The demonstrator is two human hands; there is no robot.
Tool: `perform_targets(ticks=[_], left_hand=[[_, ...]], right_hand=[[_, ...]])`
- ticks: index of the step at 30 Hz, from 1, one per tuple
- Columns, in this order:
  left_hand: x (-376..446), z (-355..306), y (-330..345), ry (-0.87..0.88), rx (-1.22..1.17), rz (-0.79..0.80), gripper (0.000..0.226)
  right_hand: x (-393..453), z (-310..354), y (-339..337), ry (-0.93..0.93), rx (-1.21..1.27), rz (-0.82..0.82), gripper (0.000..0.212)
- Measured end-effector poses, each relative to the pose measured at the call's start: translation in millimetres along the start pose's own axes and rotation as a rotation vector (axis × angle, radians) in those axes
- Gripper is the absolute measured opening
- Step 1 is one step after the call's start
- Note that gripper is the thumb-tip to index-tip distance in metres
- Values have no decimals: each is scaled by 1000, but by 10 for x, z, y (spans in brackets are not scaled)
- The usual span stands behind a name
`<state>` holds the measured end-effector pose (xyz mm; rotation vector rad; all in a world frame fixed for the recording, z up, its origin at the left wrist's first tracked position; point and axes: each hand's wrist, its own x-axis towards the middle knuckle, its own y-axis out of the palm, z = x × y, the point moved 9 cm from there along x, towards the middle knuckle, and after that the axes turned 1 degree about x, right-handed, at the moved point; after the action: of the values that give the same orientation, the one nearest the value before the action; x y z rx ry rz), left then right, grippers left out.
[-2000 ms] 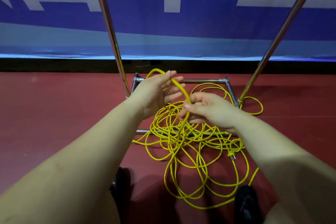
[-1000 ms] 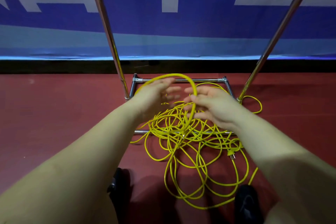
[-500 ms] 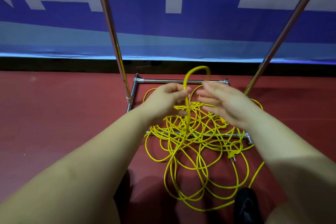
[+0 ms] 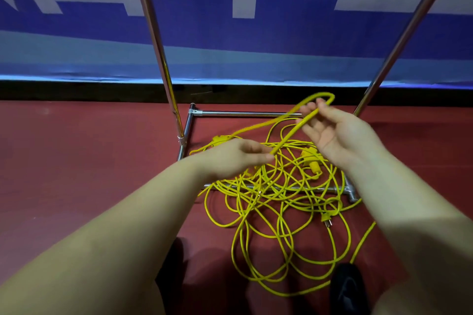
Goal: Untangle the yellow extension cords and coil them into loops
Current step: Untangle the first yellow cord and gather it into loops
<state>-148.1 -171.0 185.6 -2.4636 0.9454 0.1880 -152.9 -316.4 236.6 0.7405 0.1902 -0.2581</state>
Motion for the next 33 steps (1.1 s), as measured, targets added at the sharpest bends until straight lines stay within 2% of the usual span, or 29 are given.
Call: perform_targets(ticks=[2, 4, 7, 10, 13, 16, 21, 23, 25, 29, 31, 33], left_hand=[[28, -21, 42, 32, 55, -23, 25], [42, -58, 25, 57, 11, -69, 11], [23, -111, -116, 49, -257, -170, 11], [-22, -192, -285, 74, -565, -257, 13], [-38, -175, -437, 78, -779, -309, 14], [-39, -163, -482, 87, -813, -299, 12], [-4, -154, -411, 82, -705, -258, 13], [16, -104, -373, 50, -593, -249, 17], [27, -52, -301, 9, -399, -212, 24], [21, 37, -64, -52, -24, -29, 32], [-1, 80, -26, -86, 75, 4, 30], [-18, 53, 40, -73, 67, 44, 18]], right_hand=[[36, -3, -60, -16, 14, -38, 14], [59, -50, -67, -30, -90, -26, 13], [40, -177, 9, -19, -457, 65, 7], [-70, -478, 101, 39, -949, 258, 15], [-151, -722, 163, 37, -1170, 420, 23], [-115, -645, 216, -111, -1267, 412, 18], [-98, -433, 224, -272, -1439, 363, 17], [-87, -336, 222, -282, -1369, 327, 12], [-94, -247, 243, -237, -1125, 293, 4], [-95, -62, 184, -94, -618, 184, 12], [-68, 66, 91, -40, -350, 112, 14], [-43, 169, -5, -31, -190, 45, 15]])
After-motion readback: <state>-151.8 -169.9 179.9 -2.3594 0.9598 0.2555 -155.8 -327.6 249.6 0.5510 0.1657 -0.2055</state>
